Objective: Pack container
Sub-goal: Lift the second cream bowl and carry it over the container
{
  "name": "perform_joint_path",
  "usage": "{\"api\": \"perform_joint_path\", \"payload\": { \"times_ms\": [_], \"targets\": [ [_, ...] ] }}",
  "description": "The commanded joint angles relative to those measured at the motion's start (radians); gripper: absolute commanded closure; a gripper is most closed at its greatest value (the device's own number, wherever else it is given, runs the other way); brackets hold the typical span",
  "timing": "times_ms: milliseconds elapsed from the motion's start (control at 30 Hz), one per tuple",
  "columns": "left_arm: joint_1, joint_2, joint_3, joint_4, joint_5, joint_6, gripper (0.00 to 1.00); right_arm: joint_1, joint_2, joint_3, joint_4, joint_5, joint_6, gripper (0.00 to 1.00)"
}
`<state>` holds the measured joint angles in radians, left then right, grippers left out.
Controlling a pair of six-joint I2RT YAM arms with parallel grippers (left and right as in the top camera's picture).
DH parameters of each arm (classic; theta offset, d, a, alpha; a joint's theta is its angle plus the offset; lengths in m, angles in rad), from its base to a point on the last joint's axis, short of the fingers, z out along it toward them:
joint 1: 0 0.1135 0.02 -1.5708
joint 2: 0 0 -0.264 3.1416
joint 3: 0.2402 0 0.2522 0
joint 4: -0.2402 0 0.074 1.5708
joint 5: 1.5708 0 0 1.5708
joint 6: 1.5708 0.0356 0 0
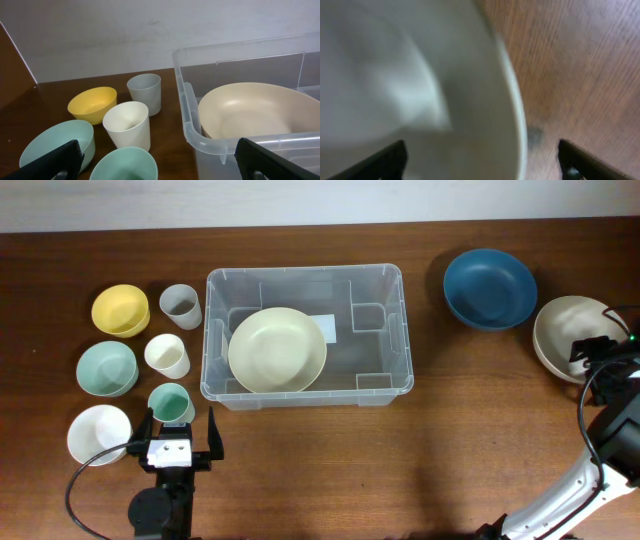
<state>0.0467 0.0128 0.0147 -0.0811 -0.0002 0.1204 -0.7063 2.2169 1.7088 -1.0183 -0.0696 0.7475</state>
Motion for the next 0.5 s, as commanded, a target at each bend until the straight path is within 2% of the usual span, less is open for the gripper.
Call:
{"api": "perform_joint_path", "payload": {
  "times_ms": [0,100,167,300,333,467],
  "targets": [
    [0.005,-0.008,-0.006,-0.002,-0.003,0.016,0.01,-0.002,0.021,-0.007,0.014,0.002,0.009,0.24],
    [0.005,-0.008,-0.006,-0.002,-0.003,0.016,0.01,-0.002,0.022,-0.007,0.029,0.004,0.009,0.37],
    [0.005,-0.008,-0.006,-0.002,-0.003,0.016,0.01,-0.002,0.023,-0.007,0.032,0.025,0.01,0.51],
    [0.005,-0.008,-0.005,-0.002,-0.003,0.016,0.01,-0.002,0.025,-0.008,0.029,0.059,0.01,0.7],
    [0.005,-0.008,-0.006,-0.002,-0.003,0.016,0.01,-0.003,0.025,-0.008,0.028,0.06,0.009,0.77],
    [0.005,-0.008,-0.006,-0.002,-0.003,0.016,0.01,-0.022,0.025,-0.009,0.023,0.059,0.01,0.93]
  ]
}}
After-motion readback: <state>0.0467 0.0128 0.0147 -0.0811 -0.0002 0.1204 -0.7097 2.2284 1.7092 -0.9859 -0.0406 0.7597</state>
